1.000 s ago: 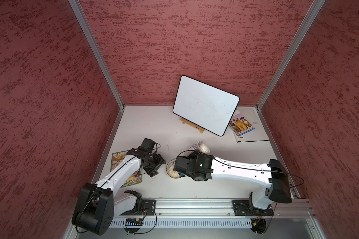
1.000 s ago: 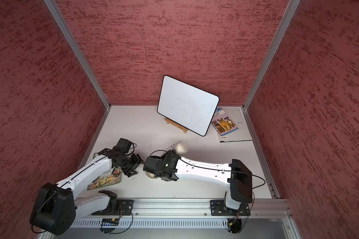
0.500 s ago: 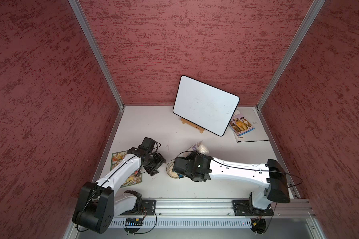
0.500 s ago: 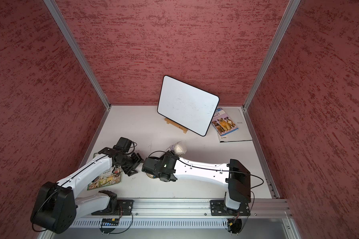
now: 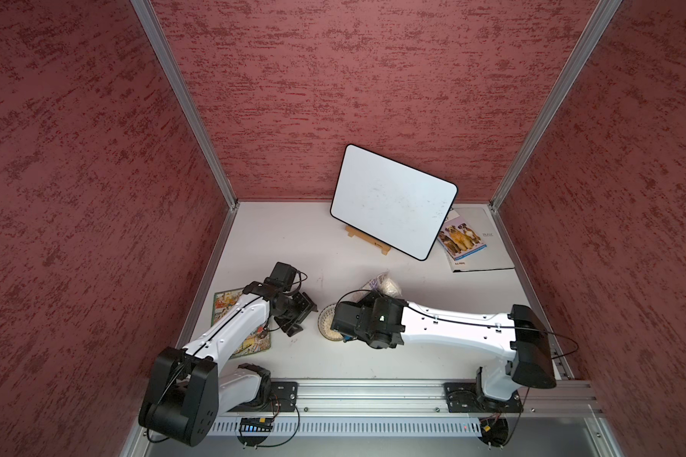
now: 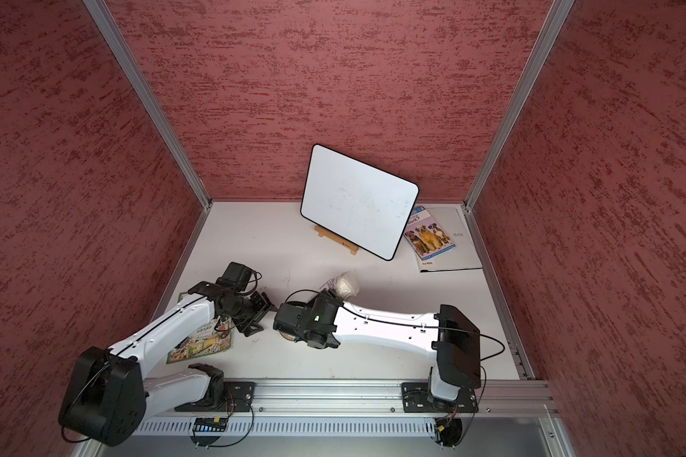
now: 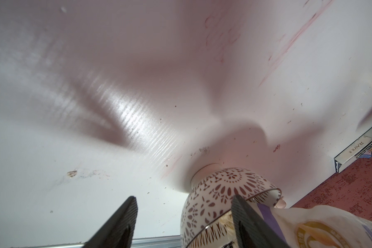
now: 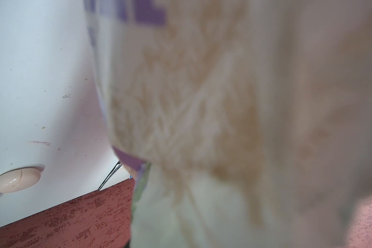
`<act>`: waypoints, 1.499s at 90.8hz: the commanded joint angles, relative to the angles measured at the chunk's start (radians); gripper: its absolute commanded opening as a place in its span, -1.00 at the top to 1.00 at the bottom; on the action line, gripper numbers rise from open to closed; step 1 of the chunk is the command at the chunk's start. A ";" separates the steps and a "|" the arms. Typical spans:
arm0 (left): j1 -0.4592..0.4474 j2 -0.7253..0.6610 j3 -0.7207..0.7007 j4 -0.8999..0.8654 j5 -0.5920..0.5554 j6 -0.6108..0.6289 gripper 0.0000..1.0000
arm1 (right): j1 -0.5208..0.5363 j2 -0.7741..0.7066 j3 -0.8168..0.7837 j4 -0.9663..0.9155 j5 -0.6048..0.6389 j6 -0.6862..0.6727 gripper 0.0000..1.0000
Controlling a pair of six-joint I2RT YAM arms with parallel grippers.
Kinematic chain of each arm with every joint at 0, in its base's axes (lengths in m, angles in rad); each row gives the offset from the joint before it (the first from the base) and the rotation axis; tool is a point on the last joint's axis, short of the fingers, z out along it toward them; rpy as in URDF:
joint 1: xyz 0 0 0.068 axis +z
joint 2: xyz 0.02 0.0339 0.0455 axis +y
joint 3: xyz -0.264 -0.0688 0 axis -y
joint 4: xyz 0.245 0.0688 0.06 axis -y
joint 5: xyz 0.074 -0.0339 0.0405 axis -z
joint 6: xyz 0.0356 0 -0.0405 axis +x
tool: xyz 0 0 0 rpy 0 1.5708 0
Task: Pour the oats into the breakfast bowl
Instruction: Pour the oats into the bowl.
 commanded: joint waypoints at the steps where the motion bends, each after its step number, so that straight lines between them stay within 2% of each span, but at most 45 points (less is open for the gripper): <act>1: -0.006 -0.005 0.011 0.007 -0.010 0.006 -0.45 | 0.006 -0.060 0.007 0.003 0.116 0.006 1.00; 7: -0.006 -0.001 0.013 0.005 -0.009 0.010 -0.44 | 0.005 -0.062 0.024 0.034 0.124 0.001 1.00; 16: -0.006 -0.002 0.015 -0.002 -0.009 0.009 -0.44 | 0.004 -0.037 0.080 -0.020 0.121 0.047 1.00; 29: -0.006 -0.002 0.018 0.001 -0.011 0.013 -0.44 | 0.004 -0.049 0.057 0.038 0.129 -0.018 1.00; 55: -0.006 -0.011 0.011 -0.004 -0.012 0.008 -0.45 | 0.004 -0.036 0.084 0.019 0.110 0.013 1.00; 64: -0.006 -0.014 0.002 0.010 -0.008 0.003 -0.45 | 0.005 -0.019 0.074 -0.042 0.100 0.042 1.00; 76: -0.006 -0.002 0.015 0.000 -0.011 0.010 -0.45 | 0.006 -0.053 0.073 0.032 0.113 0.017 1.00; 85: -0.005 -0.005 0.010 0.011 -0.009 0.006 -0.45 | 0.007 -0.014 0.103 -0.042 0.096 0.058 1.00; 97: -0.006 0.005 0.019 0.002 -0.009 0.012 -0.45 | 0.007 -0.026 0.102 0.020 0.101 0.014 1.00; 111: -0.006 0.005 0.015 0.011 -0.008 0.009 -0.45 | 0.009 -0.004 0.078 -0.027 0.064 0.003 1.00; 136: -0.006 0.022 0.030 0.011 -0.008 0.013 -0.45 | 0.008 0.025 0.077 0.024 0.054 -0.004 1.00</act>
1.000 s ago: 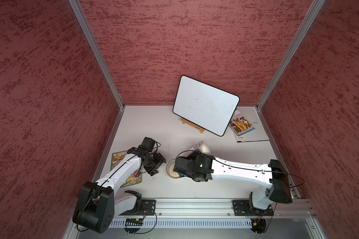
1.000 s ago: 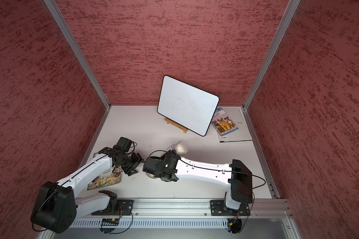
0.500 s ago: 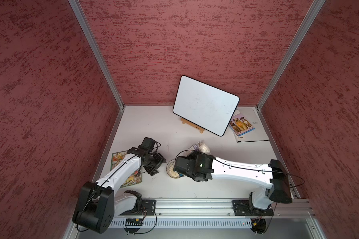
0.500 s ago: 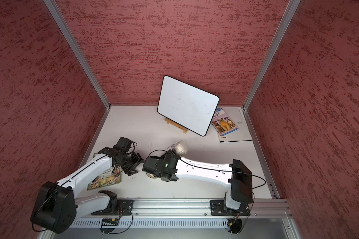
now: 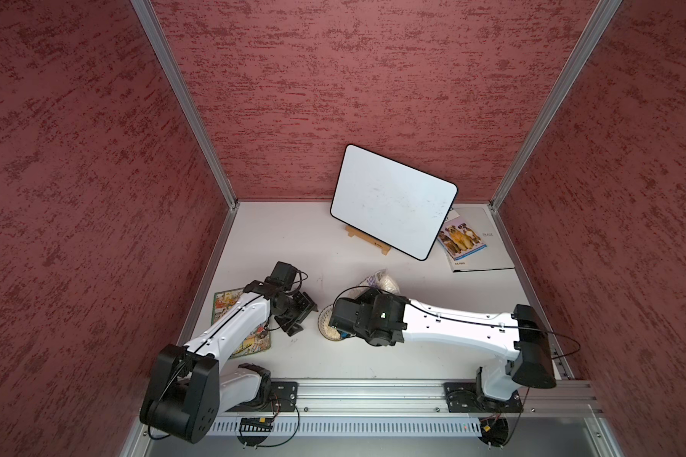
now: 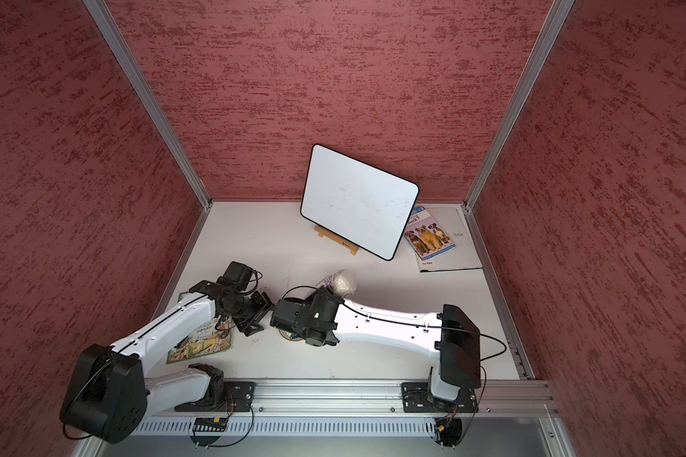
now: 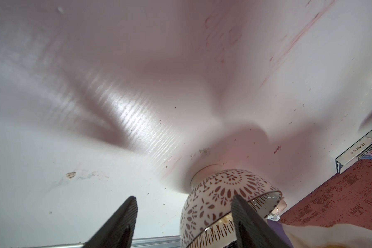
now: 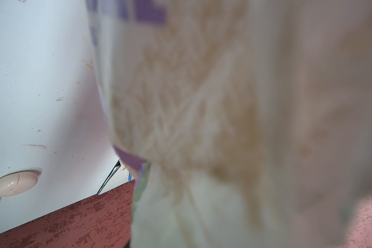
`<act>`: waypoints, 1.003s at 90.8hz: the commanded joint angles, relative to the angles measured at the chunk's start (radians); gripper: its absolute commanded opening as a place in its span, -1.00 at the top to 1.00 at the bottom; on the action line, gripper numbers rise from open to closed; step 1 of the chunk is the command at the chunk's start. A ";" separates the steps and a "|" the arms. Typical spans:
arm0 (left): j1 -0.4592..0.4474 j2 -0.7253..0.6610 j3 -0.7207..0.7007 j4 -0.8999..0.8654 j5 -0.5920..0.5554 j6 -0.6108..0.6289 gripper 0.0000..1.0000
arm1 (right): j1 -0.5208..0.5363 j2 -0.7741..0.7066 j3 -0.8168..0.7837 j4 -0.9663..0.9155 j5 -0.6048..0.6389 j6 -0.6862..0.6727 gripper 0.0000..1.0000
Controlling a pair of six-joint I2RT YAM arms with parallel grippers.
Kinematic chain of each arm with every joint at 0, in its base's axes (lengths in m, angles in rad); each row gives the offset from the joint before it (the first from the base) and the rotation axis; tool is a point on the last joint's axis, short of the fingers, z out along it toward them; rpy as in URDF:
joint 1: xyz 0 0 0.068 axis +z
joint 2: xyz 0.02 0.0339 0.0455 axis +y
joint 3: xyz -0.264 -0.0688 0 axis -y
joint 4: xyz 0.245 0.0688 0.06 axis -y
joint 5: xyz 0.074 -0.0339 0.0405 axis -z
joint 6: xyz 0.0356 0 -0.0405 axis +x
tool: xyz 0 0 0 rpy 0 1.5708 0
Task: Pour the oats into the breakfast bowl
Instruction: Pour the oats into the bowl.
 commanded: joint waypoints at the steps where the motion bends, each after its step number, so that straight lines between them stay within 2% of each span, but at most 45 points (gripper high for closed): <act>1: -0.006 0.008 0.025 0.008 -0.008 0.014 -0.44 | 0.008 0.017 0.018 0.039 0.066 -0.005 1.00; 24: -0.005 0.014 0.031 0.007 -0.009 0.016 -0.45 | 0.004 -0.028 0.054 0.048 0.091 -0.043 1.00; 46: -0.005 0.019 0.029 0.012 -0.008 0.015 -0.45 | 0.004 0.006 0.005 0.027 0.060 0.023 1.00; 67: -0.005 0.010 0.026 0.006 -0.010 0.013 -0.44 | 0.001 -0.038 0.087 0.034 0.120 -0.025 1.00; 82: -0.006 0.015 0.025 0.008 -0.008 0.014 -0.44 | 0.001 -0.024 0.007 0.022 0.121 0.003 1.00; 91: -0.005 0.013 0.027 0.005 -0.009 0.017 -0.45 | 0.000 -0.041 0.047 -0.003 0.136 0.017 1.00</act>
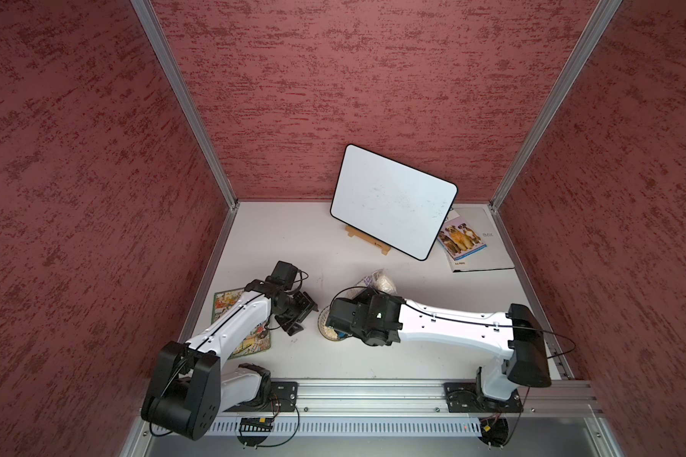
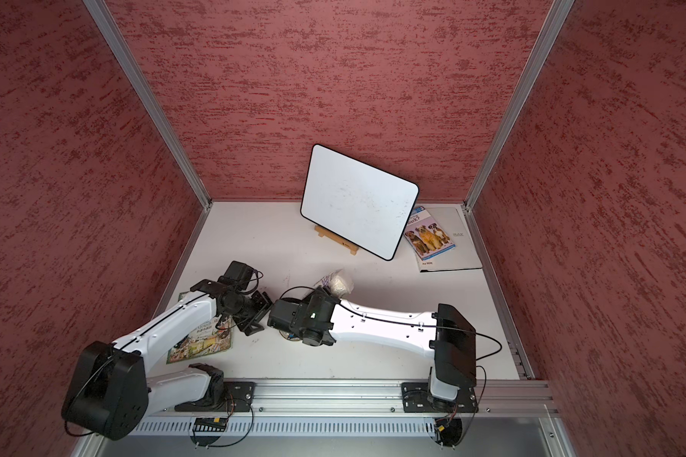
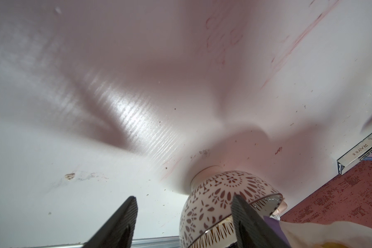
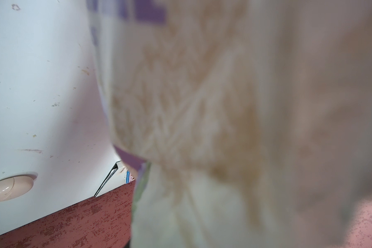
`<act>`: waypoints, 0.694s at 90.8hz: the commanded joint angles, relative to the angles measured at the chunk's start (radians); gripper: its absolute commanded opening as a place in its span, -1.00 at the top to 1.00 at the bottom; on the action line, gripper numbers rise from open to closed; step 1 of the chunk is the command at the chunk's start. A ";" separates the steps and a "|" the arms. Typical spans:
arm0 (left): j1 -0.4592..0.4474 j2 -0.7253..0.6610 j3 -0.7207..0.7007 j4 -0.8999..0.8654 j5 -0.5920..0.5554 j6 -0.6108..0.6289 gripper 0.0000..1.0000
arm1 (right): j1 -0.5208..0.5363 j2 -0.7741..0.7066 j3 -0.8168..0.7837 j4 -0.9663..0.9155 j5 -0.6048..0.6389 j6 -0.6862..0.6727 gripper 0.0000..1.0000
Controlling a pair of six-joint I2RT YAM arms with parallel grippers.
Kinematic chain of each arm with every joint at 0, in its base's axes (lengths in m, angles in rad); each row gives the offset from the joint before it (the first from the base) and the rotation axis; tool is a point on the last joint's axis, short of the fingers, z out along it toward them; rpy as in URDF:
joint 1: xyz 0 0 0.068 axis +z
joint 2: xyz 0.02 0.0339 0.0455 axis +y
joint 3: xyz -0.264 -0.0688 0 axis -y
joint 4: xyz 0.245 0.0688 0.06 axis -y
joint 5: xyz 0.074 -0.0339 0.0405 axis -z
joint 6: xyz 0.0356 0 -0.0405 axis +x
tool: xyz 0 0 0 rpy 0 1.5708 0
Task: Pour the oats into the breakfast bowl
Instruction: Pour the oats into the bowl.
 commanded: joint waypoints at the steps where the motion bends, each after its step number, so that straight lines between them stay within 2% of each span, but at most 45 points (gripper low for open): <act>1: -0.005 -0.003 0.021 0.004 -0.010 0.017 -0.45 | 0.001 -0.066 0.042 -0.011 0.129 0.024 1.00; 12: -0.004 -0.001 0.021 0.004 -0.009 0.017 -0.44 | 0.001 -0.088 0.034 0.025 0.132 0.005 1.00; 23: -0.005 0.003 0.024 0.007 -0.006 0.020 -0.45 | 0.003 -0.029 -0.009 -0.005 0.118 0.038 1.00; 37: -0.005 0.001 0.035 -0.010 -0.013 0.031 -0.44 | 0.001 -0.062 0.063 0.015 0.134 0.027 1.00; 49: -0.004 0.005 0.027 0.003 -0.004 0.023 -0.45 | 0.001 -0.037 -0.007 0.021 0.115 -0.004 1.00; 54: -0.005 0.011 0.034 -0.004 -0.003 0.032 -0.44 | 0.001 -0.032 0.026 -0.002 0.140 0.028 1.00; 63: -0.005 0.005 0.039 -0.017 -0.013 0.034 -0.45 | 0.001 -0.044 0.106 -0.033 0.095 0.117 1.00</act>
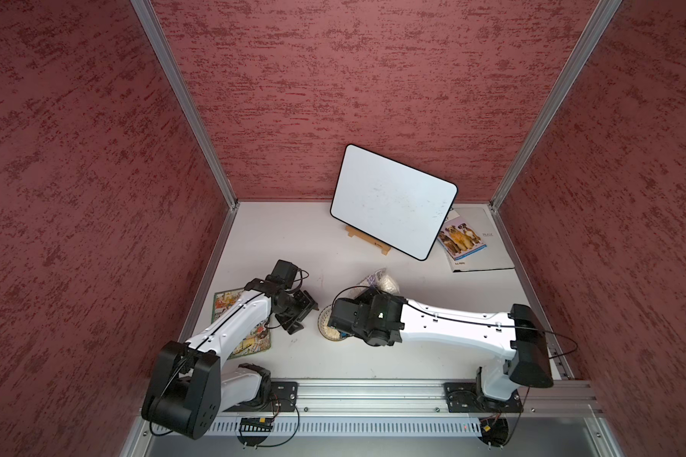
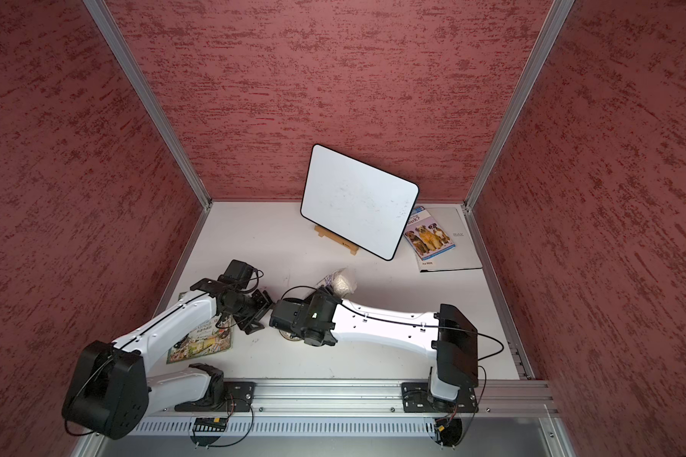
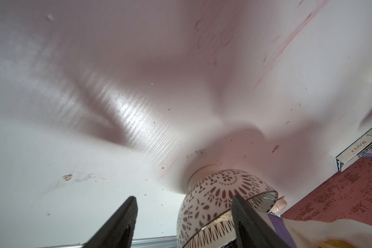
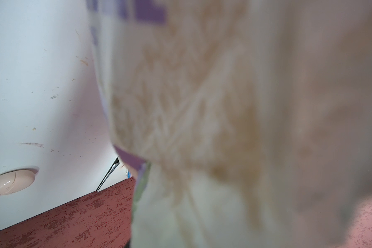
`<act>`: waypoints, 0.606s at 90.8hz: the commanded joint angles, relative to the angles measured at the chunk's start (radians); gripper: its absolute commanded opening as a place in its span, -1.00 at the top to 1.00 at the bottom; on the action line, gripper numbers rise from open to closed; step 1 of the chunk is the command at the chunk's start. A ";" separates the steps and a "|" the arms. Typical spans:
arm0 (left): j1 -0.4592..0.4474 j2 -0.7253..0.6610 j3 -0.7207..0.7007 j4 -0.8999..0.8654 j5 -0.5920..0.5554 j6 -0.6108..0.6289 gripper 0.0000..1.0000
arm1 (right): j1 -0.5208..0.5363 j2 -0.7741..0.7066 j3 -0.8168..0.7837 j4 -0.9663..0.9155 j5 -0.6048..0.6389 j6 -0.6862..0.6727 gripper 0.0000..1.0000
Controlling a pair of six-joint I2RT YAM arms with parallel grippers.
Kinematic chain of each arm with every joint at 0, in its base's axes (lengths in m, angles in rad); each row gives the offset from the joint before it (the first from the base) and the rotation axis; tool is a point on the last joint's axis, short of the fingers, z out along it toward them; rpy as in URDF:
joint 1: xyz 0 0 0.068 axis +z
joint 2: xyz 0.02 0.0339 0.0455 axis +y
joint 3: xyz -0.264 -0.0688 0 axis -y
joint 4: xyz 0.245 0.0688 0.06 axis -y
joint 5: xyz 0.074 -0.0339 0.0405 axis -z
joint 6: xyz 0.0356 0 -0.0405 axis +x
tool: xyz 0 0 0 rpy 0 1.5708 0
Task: Pour the oats into the breakfast bowl
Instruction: Pour the oats into the bowl.
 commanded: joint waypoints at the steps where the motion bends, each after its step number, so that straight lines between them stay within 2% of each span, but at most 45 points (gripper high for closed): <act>1: -0.004 0.000 0.025 -0.012 -0.014 0.016 -0.45 | 0.002 -0.035 0.093 -0.009 0.070 0.085 1.00; 9: -0.005 -0.001 0.025 -0.008 -0.011 0.012 -0.44 | 0.002 -0.047 0.010 -0.004 0.055 0.103 1.00; 23: -0.005 -0.007 0.032 -0.018 -0.011 0.010 -0.44 | 0.002 -0.087 0.014 -0.015 -0.044 0.272 1.00; 55: -0.005 -0.018 0.056 -0.045 -0.020 0.006 -0.44 | 0.002 -0.177 -0.104 0.018 -0.101 0.406 1.00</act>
